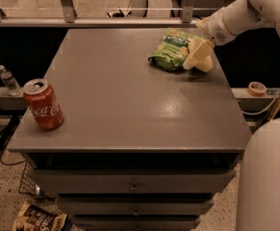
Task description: Move sponge near green rice chip bag
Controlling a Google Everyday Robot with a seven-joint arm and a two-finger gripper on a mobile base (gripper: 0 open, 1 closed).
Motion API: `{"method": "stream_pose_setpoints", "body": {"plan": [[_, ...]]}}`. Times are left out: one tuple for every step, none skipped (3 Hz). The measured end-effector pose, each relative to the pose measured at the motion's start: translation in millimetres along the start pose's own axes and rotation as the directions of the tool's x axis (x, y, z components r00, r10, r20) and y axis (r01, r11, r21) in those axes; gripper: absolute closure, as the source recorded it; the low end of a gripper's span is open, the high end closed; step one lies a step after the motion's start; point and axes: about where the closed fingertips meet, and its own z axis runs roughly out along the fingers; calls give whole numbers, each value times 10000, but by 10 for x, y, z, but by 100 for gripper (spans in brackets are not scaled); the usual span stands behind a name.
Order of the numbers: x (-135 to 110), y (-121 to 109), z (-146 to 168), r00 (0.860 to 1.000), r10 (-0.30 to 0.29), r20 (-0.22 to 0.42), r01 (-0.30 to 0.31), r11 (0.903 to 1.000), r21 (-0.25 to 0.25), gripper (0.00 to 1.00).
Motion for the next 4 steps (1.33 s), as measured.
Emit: {"method": "stream_pose_setpoints", "body": {"plan": [[0,0,1,10000,0,0,0,10000,-2,0],[26,-73,-245,10000,-76,-16,76,9989,462,0],[57,-171,-668,9999,-149,3,147,9907,1351,0],[237,-196,-1096,9997,238,-61,-219,9750,2210,0]]}}
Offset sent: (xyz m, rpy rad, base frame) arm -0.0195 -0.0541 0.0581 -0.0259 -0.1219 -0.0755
